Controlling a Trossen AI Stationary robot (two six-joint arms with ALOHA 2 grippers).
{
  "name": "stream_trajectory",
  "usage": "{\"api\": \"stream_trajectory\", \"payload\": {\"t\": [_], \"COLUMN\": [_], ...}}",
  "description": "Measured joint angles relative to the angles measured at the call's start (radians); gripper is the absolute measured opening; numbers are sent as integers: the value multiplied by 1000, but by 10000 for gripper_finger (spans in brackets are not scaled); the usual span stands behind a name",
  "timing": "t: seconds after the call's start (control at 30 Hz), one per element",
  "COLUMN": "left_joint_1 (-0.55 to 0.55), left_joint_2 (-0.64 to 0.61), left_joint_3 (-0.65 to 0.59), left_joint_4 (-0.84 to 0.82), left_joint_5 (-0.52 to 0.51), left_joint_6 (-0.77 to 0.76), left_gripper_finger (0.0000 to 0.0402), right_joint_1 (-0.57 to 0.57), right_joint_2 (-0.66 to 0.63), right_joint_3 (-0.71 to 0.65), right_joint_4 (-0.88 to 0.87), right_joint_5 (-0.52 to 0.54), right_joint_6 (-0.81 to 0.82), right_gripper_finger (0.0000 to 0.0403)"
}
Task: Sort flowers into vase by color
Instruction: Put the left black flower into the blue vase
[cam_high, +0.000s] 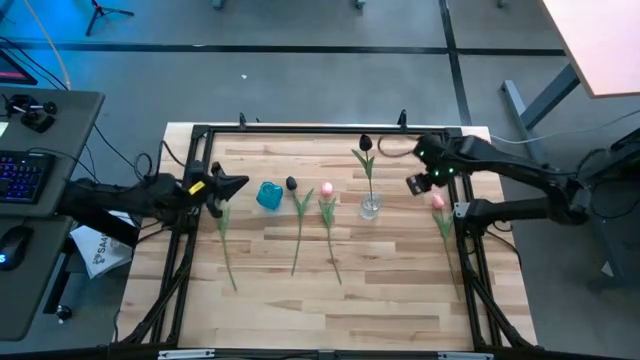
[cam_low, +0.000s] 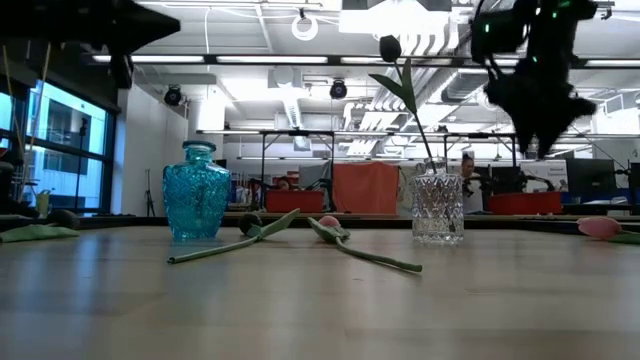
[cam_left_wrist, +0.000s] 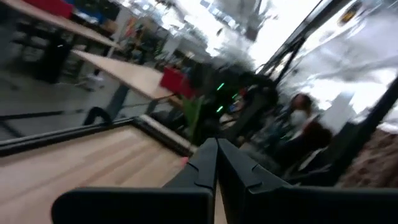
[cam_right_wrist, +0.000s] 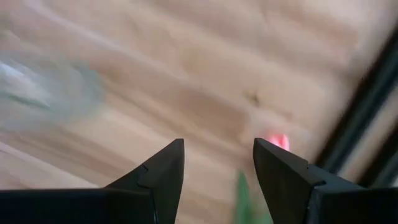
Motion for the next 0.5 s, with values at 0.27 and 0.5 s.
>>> {"api": "stream_trajectory", "payload": {"t": [0.27, 0.5], "left_joint_1": [44, -47], "left_joint_2": [355, 630], "left_joint_3": [562, 825], "left_joint_4": [-806, -1459], "left_joint_5": [150, 275], "left_joint_6": [-50, -445], "left_gripper_finger": [1, 1], "right_joint_1": [-10, -10], "right_joint_2": [-36, -32], "right_joint_3": [153, 142], "right_joint_4": [92, 109], "right_joint_5": [119, 163], "right_joint_6": [-26, -13], "right_gripper_finger": [186, 186]}}
